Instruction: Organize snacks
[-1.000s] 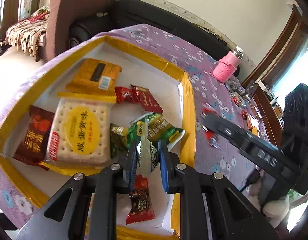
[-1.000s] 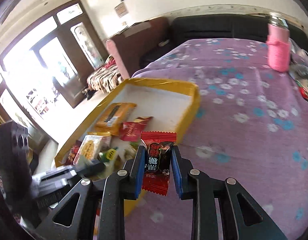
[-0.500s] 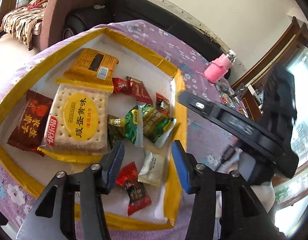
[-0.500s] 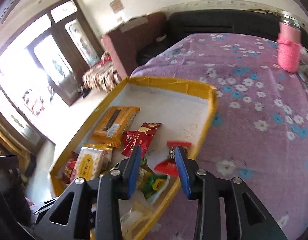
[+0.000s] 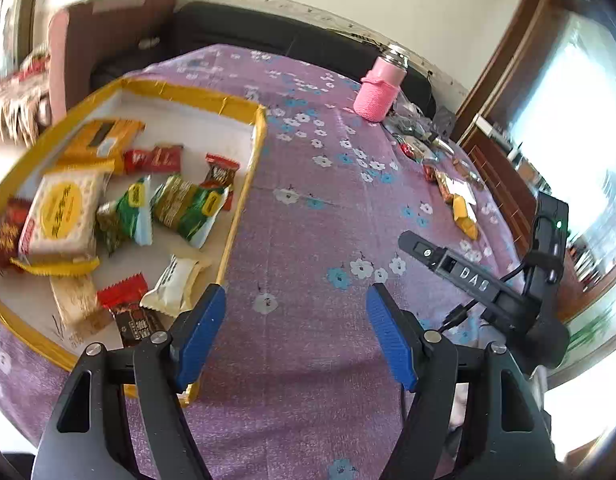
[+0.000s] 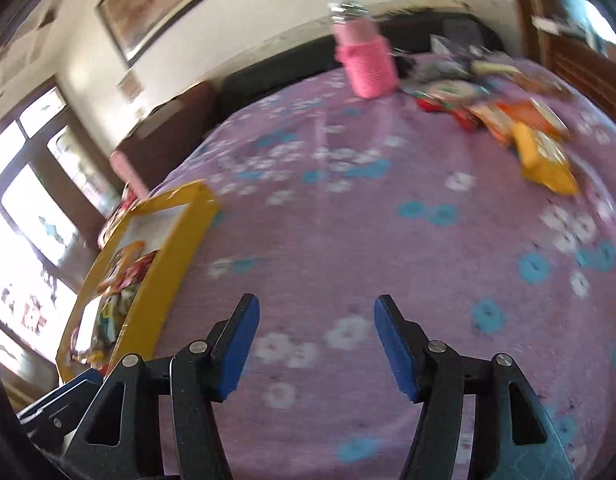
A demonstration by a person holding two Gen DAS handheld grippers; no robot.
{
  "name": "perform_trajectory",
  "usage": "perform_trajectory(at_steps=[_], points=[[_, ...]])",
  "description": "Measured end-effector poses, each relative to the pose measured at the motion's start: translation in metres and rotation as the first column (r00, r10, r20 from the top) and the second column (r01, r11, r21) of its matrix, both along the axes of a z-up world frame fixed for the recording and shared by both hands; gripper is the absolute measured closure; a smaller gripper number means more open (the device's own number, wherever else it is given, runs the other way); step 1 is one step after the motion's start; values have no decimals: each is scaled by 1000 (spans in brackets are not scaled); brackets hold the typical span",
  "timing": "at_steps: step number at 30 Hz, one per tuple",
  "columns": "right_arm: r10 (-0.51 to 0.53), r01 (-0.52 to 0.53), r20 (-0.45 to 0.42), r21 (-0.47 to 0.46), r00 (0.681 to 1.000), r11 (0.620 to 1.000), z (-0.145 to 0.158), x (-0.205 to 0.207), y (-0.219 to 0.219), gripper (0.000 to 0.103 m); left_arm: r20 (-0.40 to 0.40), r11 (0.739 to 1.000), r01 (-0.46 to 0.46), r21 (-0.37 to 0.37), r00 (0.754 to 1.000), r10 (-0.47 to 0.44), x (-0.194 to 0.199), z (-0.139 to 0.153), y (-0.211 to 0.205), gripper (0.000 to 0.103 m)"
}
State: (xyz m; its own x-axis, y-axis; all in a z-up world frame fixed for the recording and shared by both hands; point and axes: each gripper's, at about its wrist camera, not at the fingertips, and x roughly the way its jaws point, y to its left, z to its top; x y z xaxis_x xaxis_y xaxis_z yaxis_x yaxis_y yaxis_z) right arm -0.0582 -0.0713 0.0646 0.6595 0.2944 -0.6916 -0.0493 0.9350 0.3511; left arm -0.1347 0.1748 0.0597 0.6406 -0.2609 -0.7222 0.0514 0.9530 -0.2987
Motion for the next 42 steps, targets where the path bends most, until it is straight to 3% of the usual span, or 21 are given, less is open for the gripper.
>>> perform_trajectory(at_steps=[4, 7, 13, 15, 17, 19, 24, 31, 42], points=[[-18, 17, 15, 40, 1000, 999, 0, -2, -10, 40, 35, 989, -56, 140, 998, 51, -5, 9, -10, 30], [3, -4, 31, 23, 1000, 1000, 1, -7, -5, 40, 90, 961, -129, 245, 990, 110, -9, 17, -8, 30], [54, -47, 94, -79, 994, 996, 9, -14, 18, 40, 149, 918, -195, 344, 977, 151, -9, 27, 12, 29], [95, -85, 116, -93, 989, 992, 18, -8, 24, 42, 188, 914, -231, 333, 966, 176, -12, 34, 26, 29], [35, -24, 143, -81, 989, 996, 29, -6, 14, 40, 176, 926, -230, 299, 967, 183, -12, 38, 36, 28], [40, -28, 159, -78, 986, 997, 34, -8, 12, 40, 164, 936, -218, 276, 970, 177, -14, 38, 38, 28], [80, -64, 110, -145, 991, 987, 19, -22, 25, 40, 145, 954, -161, 252, 981, 128, -17, 31, 18, 28], [19, -3, 132, -118, 991, 993, 23, -55, 16, 34, 142, 938, -180, 295, 979, 144, -14, 26, 11, 28], [99, -78, 109, -187, 989, 979, 22, -68, 51, 34, 93, 939, -229, 256, 973, 212, -15, 16, 42, 28]])
